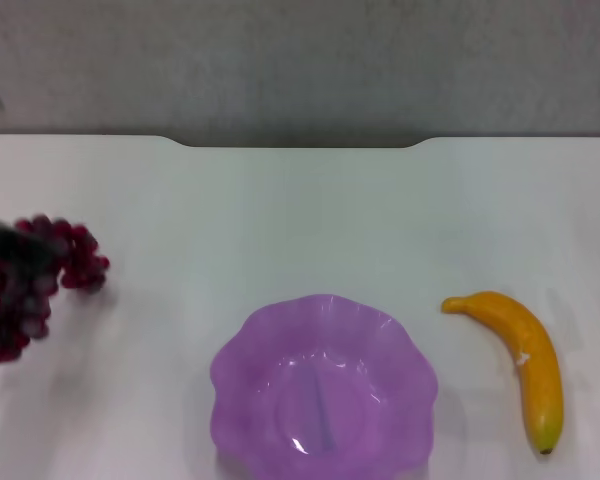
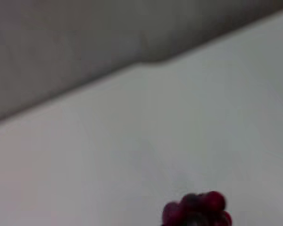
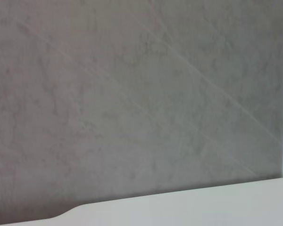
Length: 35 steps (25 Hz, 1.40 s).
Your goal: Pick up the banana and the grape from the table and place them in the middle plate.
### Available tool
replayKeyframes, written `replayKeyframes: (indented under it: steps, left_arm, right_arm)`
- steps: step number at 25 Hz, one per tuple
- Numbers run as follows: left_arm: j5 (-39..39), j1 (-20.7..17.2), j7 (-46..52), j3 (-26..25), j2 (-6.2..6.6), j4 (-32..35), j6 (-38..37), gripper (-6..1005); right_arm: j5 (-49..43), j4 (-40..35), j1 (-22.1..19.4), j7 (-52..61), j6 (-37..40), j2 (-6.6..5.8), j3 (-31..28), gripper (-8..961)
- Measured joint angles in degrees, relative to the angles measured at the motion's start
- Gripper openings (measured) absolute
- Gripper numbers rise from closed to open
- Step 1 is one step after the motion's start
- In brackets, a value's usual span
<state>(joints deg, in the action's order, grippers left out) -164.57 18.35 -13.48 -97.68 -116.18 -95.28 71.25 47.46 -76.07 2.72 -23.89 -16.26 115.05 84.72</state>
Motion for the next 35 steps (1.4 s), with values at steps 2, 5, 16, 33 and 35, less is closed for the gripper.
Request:
replayKeyframes:
  steps: [2, 5, 16, 33, 35]
  left_arm:
    - [0.0, -1.3, -0.1, 0.0, -0.02, -1.8, -2.7, 306]
    - [0.2, -2.7, 0.2, 0.1, -0.08, -3.3, -6.4, 303]
    - [4.0, -9.0, -0.3, 1.4, -0.19, -13.4, -17.1, 291]
    - [25.1, -12.0, -15.0, 3.9, -0.04, -22.3, -14.1, 283]
    - [29.0, -11.5, -17.3, 3.9, 0.00, -22.3, -12.4, 283]
  right_arm:
    - [0.0, 0.0, 0.0, 0.0, 0.0, 0.00, 0.0, 561]
    - [0.0, 0.1, 0.0, 0.0, 0.0, 0.00, 0.0, 562]
    - [0.0, 0.5, 0.1, 0.0, 0.0, 0.00, 0.0, 562]
    - [0.0, 0.9, 0.2, 0.0, 0.0, 0.00, 0.0, 562]
    - [0.0, 0.9, 0.2, 0.0, 0.0, 0.00, 0.0, 562]
